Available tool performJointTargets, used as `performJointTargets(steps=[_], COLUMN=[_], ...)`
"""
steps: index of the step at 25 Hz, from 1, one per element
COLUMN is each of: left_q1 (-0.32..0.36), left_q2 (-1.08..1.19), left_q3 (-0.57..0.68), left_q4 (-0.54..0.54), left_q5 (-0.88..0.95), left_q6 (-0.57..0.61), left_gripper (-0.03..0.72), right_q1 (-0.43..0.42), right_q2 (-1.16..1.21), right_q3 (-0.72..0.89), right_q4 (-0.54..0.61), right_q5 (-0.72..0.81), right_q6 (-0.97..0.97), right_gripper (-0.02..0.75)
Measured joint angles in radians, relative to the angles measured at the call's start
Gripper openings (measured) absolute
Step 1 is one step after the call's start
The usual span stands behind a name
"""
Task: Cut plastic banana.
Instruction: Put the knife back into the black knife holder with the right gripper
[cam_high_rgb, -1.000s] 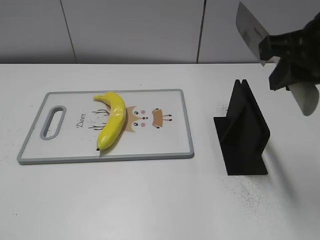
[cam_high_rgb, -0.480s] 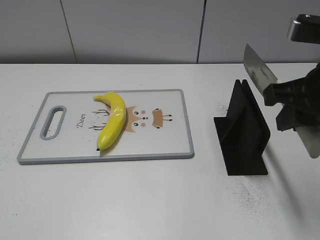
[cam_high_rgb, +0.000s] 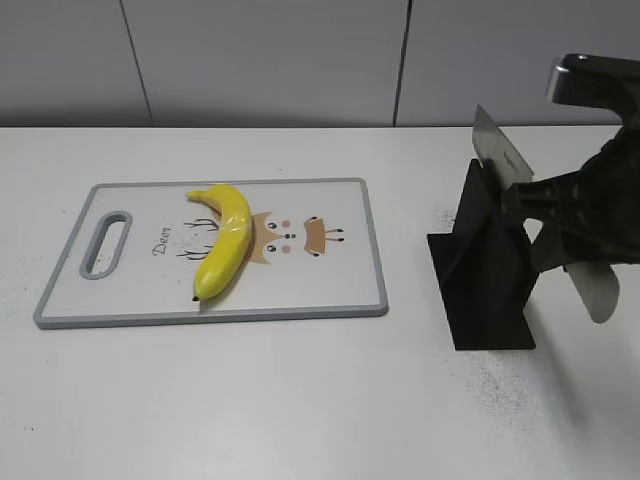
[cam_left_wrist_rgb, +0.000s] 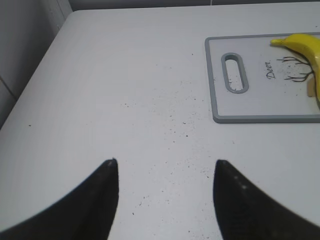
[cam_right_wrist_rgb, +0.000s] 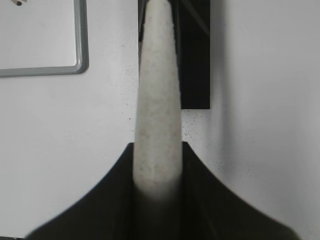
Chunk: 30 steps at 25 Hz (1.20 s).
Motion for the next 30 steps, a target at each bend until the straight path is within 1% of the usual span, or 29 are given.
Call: performJointTargets(steps=[7,12,14,16,19,21,22,24,27,30], left_q1=[0.000,0.000,0.000,0.000,0.000,0.000,0.000,0.000,0.000,0.000], left_q2=[0.000,0.000,0.000,0.000,0.000,0.000,0.000,0.000,0.000,0.000], left_q3=[0.002,0.002,0.002,0.002,0.004,0.005,0.005,0.005,0.005,0.005], left_q4=[0.002,0.002,0.002,0.002,0.001,0.000,-0.001,-0.002,-0.003,-0.003], left_q5=[-0.003,-0.005,-0.005,-0.006,-0.007,-0.007,-0.007,-0.007,-0.007,-0.007], left_q6=[0.000,-0.001,-0.001,-0.001,-0.001,0.000,0.000,0.000,0.000,0.000], left_gripper=[0.562,0.562,0.561,0.562,0.562,0.562,0.562,0.561,0.561,0.565], right_q1=[0.000,0.000,0.000,0.000,0.000,0.000,0.000,0.000,0.000,0.000], right_q2=[0.088,0.106,0.106,0.106,0.106,0.096,0.085,0.039,-0.060,-0.183], right_q3=[0.000,0.000,0.000,0.000,0.000,0.000,0.000,0.000,0.000,0.003], right_q4=[0.001,0.000,0.000,0.000,0.000,0.000,-0.002,-0.005,-0.005,-0.004], right_q5=[-0.007,-0.029,-0.047,-0.059,-0.065,-0.065,-0.067,-0.070,-0.069,-0.065], right_q6=[0.000,-0.002,-0.006,-0.013,-0.027,-0.053,-0.065,-0.096,-0.169,-0.292], right_gripper=[0.160,0.160,0.179,0.290,0.525,0.618,0.647,0.667,0.670,0.666])
